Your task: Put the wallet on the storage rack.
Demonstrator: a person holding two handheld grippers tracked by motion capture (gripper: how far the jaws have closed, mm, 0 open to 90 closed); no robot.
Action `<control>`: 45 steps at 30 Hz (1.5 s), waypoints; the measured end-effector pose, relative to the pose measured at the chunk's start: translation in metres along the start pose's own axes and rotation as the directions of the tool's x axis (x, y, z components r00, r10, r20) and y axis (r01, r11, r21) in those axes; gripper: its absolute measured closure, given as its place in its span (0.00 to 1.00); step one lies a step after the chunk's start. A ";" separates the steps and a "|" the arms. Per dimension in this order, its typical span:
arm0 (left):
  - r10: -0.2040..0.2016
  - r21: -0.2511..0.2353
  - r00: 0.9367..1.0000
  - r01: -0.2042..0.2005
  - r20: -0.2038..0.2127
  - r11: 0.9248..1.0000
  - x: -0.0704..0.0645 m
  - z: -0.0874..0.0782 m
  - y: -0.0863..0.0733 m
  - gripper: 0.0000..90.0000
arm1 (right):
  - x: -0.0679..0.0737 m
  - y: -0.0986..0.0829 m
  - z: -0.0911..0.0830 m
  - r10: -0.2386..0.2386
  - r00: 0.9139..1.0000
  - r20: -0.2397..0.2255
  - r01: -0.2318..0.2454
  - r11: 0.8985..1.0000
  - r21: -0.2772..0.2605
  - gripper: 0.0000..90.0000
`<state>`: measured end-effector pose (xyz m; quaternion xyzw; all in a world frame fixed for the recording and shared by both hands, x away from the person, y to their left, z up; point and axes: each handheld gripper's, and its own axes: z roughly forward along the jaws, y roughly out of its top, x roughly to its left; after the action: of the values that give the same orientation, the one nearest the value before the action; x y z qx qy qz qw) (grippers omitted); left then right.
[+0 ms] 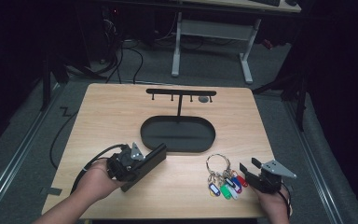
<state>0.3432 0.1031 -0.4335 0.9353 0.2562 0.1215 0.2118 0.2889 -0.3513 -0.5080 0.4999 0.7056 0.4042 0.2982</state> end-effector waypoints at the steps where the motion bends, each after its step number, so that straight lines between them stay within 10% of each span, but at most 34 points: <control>1: -0.001 0.010 1.000 0.001 0.000 1.000 0.000 0.001 0.001 0.71 | 0.000 0.000 0.000 0.000 1.000 0.000 0.000 1.000 0.001 0.47; 14: -0.032 0.036 0.999 0.031 0.028 0.999 0.008 0.003 0.004 0.80 | -0.001 0.000 0.000 -0.001 1.000 -0.002 0.001 1.000 0.001 0.47; 28: 0.027 0.036 1.000 -0.027 -0.008 0.999 0.006 0.004 0.005 0.84 | -0.001 -0.001 -0.001 0.003 1.000 -0.001 -0.003 1.000 -0.001 0.47; 45: 0.091 -0.065 0.995 -0.094 -0.048 0.993 0.003 -0.020 0.030 0.84 | -0.001 0.000 -0.004 0.019 0.998 -0.051 -0.019 1.000 0.004 0.51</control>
<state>0.3514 0.0882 -0.4019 0.9355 0.2132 0.1607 0.2314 0.2861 -0.3534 -0.5058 0.4968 0.7089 0.4184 0.2751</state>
